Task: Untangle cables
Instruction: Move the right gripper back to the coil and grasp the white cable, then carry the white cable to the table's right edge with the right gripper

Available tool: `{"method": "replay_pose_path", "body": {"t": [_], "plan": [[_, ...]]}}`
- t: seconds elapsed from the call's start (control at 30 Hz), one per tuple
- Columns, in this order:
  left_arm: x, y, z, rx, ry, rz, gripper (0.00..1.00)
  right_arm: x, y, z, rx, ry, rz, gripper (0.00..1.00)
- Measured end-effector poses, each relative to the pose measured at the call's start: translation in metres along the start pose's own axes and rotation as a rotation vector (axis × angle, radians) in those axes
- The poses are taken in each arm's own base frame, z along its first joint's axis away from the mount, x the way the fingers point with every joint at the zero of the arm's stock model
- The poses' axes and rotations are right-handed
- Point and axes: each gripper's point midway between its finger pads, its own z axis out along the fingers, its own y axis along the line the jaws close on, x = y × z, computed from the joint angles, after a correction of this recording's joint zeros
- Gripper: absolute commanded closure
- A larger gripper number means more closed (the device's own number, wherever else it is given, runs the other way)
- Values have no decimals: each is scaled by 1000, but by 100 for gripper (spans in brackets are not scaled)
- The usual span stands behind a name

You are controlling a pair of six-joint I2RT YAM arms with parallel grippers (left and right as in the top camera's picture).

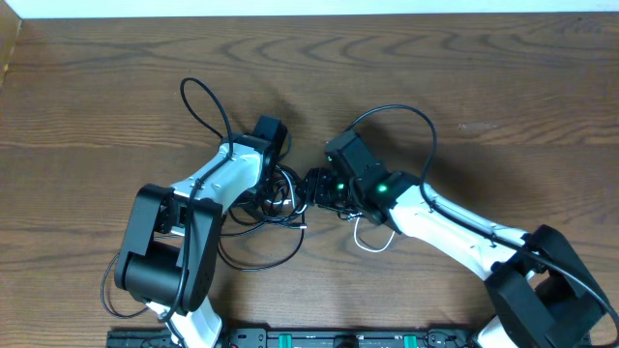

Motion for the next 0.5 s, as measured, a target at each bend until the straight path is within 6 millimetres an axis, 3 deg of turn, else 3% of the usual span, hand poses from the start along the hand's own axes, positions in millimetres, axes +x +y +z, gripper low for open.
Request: {"method": "replay_pose_path", "body": {"t": [0.17, 0.23, 0.37, 0.4, 0.5], "plan": [[0, 0, 0, 0, 0, 0, 80, 1, 1, 20, -5, -15, -2, 51], [0, 0, 0, 0, 0, 0, 80, 2, -1, 26, -2, -13, -3, 60], [0, 0, 0, 0, 0, 0, 80, 4, -4, 30, 6, -6, -9, 94], [0, 0, 0, 0, 0, 0, 80, 4, -4, 30, 3, -2, -19, 99], [0, 0, 0, 0, 0, 0, 80, 8, -1, 30, -15, 27, -41, 99]]}}
